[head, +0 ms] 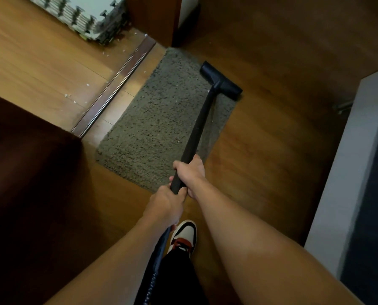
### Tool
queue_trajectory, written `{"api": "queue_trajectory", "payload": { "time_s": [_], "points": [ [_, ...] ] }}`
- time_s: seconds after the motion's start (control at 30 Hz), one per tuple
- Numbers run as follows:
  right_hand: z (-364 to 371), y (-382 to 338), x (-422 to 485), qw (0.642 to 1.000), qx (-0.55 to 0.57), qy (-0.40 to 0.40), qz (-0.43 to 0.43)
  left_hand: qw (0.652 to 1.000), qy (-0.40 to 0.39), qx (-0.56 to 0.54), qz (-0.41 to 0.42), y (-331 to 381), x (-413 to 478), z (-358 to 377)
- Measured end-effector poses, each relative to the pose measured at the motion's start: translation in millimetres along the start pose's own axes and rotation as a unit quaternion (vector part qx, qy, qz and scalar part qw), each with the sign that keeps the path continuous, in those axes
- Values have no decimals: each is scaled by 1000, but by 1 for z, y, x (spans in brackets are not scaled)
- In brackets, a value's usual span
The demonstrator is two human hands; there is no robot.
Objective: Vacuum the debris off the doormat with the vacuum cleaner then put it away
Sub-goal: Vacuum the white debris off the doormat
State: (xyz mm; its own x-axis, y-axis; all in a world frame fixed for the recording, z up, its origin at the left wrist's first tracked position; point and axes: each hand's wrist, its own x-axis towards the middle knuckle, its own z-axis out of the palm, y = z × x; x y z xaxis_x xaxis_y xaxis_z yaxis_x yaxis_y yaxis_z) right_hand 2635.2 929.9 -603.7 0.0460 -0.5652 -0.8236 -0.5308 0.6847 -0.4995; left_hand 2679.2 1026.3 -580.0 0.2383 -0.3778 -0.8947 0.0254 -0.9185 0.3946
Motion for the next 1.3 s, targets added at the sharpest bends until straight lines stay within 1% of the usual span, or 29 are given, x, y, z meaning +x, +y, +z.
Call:
{"api": "queue_trajectory", "payload": {
  "time_s": [0.17, 0.37, 0.53, 0.67, 0.9, 1.3],
  "points": [
    [13, 22, -31, 1000, -8, -3, 8, 1000, -12, 10, -5, -33, -24, -7],
    [47, 60, -71, 1000, -16, -10, 15, 999, -27, 0, -26, -83, -59, -25],
    [73, 86, -103, 999, 1, -27, 29, 999, -12, 0, -31, -122, -92, -38],
    [83, 97, -113, 999, 2, -40, 24, 999, -8, 12, -31, -135, -103, -44],
    [71, 82, -99, 999, 3, -28, 16, 999, -8, 21, -32, -113, -91, -40],
    [26, 12, -50, 1000, 0, -19, 0, 1000, -3, 2, -22, -23, -54, -32]
  ]
}}
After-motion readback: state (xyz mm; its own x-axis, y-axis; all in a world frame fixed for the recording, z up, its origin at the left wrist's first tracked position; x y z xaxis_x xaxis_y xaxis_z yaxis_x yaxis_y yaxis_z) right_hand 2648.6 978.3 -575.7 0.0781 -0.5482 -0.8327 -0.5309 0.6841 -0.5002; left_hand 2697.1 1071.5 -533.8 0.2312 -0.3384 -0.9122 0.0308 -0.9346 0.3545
